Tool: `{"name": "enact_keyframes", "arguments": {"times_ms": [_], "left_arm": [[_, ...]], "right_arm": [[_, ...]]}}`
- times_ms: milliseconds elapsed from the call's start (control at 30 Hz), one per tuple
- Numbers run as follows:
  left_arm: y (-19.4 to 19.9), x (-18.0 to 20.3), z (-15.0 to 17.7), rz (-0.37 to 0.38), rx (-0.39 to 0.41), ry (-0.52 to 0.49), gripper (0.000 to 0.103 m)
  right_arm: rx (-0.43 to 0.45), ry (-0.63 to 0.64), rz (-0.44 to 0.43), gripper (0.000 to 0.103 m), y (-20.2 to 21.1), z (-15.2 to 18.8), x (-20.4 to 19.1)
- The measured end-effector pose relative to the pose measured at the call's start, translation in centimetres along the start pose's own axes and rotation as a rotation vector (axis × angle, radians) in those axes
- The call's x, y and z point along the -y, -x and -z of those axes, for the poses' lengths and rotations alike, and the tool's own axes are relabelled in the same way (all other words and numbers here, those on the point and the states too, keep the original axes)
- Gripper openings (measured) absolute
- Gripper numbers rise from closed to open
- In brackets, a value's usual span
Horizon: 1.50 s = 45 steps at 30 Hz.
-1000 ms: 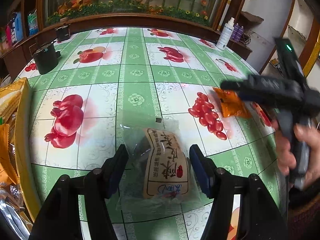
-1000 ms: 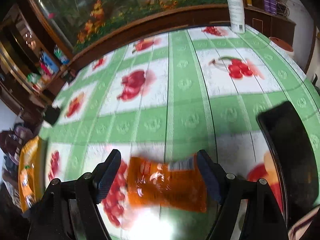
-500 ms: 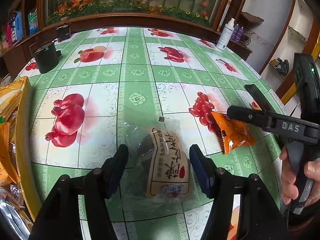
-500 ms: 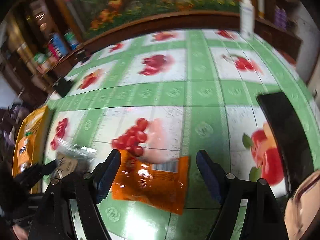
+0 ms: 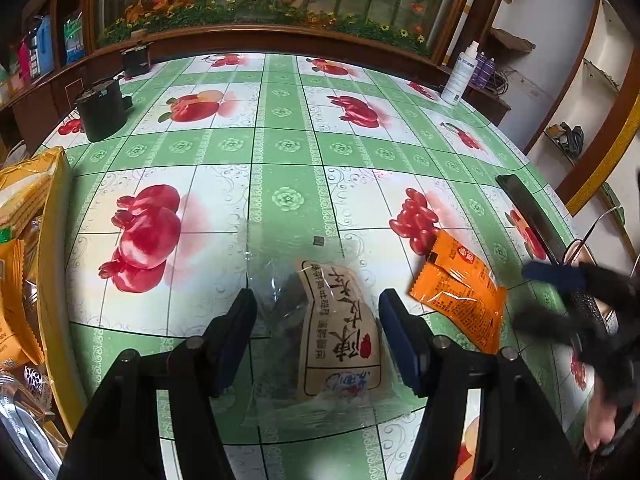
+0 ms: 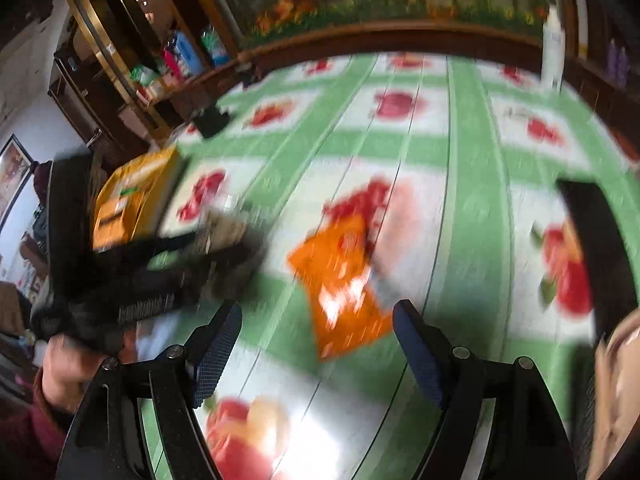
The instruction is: Organize snacks
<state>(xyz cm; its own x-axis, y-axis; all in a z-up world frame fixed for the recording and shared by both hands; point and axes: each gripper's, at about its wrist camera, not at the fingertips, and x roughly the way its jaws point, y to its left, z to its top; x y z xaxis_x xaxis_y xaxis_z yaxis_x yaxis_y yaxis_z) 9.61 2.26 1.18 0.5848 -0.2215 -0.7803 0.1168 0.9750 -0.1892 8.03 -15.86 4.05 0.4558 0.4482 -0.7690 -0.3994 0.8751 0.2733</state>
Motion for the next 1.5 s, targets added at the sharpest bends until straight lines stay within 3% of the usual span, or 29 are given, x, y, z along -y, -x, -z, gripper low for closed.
{"name": "enact_keyframes", "arguments": {"times_ms": [133, 333, 400, 500, 800, 1100, 1500], "left_arm": [[-0.1, -0.5, 0.0, 0.003, -0.004, 0.016, 0.062], [-0.2, -0.1, 0.0, -0.013, 0.000, -0.002, 0.062], [-0.5, 0.1, 0.1, -0.023, -0.006, -0.014, 0.062], [-0.5, 0.5, 0.3, -0.054, 0.002, -0.046, 0.062], [-0.7, 1.4, 0.8, -0.111, 0.028, -0.100, 0.061], [-0.9, 1.5, 0.9, -0.120, 0.034, -0.110, 0.061], [-1.0, 1.5, 0.9, -0.145, 0.021, -0.119, 0.067]], "right_arm": [[-0.019, 0.022, 0.085, 0.082, -2.5, -1.4, 0.0], [-0.090, 0.127, 0.137, 0.080, -4.6, -0.3, -1.3], [-0.078, 0.198, 0.209, 0.059, -4.7, 0.3, -2.2], [-0.057, 0.197, 0.237, 0.054, -4.6, 0.3, -2.2], [0.017, 0.148, 0.321, 0.052, -4.6, 0.6, -2.3], [0.066, 0.140, 0.331, 0.052, -4.6, 1.0, -2.5], [0.046, 0.133, 0.330, 0.052, -4.6, 0.9, -2.5]]}}
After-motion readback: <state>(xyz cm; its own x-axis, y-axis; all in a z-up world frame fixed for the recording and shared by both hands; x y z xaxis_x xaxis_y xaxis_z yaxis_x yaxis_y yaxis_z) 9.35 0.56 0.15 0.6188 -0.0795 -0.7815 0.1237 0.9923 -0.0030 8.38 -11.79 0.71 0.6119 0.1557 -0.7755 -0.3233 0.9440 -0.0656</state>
